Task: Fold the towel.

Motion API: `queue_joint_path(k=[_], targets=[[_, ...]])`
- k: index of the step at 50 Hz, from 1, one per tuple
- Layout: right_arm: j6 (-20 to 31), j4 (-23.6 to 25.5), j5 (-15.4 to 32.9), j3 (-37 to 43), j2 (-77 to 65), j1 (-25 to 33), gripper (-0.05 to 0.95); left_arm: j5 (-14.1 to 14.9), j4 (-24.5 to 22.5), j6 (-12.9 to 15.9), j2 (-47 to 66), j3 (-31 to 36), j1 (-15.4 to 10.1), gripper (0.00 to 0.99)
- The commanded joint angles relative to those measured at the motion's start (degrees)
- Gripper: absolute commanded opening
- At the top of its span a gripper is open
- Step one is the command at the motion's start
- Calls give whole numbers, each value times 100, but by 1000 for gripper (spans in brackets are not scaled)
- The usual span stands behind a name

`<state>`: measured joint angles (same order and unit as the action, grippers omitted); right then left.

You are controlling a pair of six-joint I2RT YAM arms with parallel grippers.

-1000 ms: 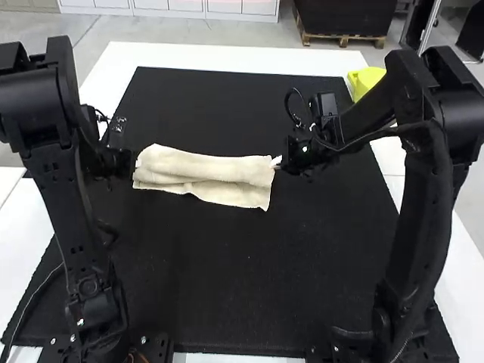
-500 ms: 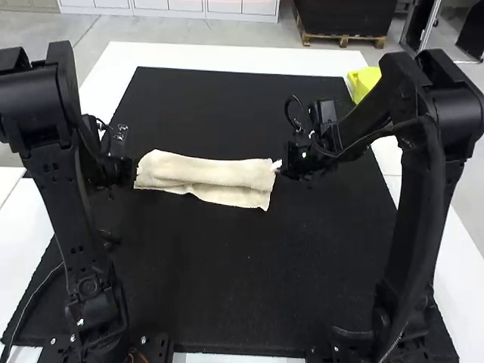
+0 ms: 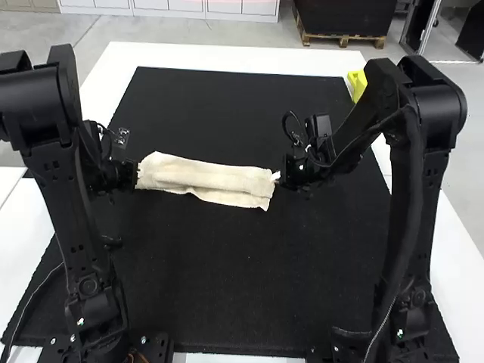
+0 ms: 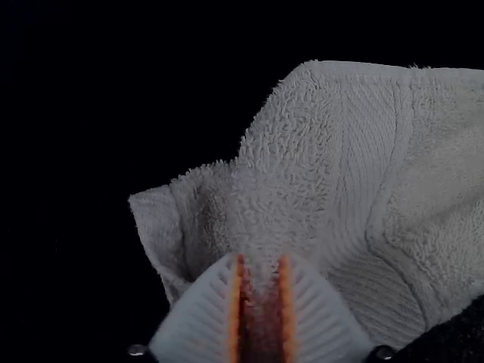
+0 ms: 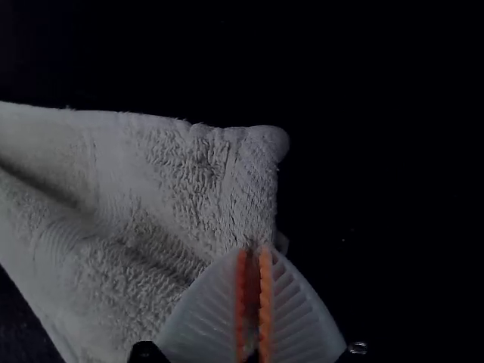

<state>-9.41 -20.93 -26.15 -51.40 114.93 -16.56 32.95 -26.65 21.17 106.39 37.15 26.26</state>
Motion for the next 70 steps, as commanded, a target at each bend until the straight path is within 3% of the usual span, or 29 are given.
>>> queue_joint_path(k=[1,3,5,8,11,19,39,46,62,70], targets=[[27,-17,471,24,55,65,398,-307,-77,80,119,-32,142,436],[18,-17,462,24,55,74,479,-307,-77,80,145,-32,134,579],[18,-17,462,24,55,82,574,-307,-77,80,163,-32,134,641],[1,-8,453,16,55,100,820,-307,-77,72,163,-32,169,725],[-35,-8,453,7,47,100,905,-307,-68,72,163,-32,186,970],[-210,115,181,-72,-156,100,910,-307,-59,54,119,-14,309,974],[-325,739,163,-160,-762,12,908,-254,-103,-104,-136,100,582,972],[-333,968,75,-125,-885,-155,908,-175,-138,-254,-259,91,556,972],[-369,985,75,-99,-885,-339,908,1,-147,-561,-312,100,538,969],[-369,985,84,-99,-841,-348,908,212,-182,-957,-347,153,564,969]])
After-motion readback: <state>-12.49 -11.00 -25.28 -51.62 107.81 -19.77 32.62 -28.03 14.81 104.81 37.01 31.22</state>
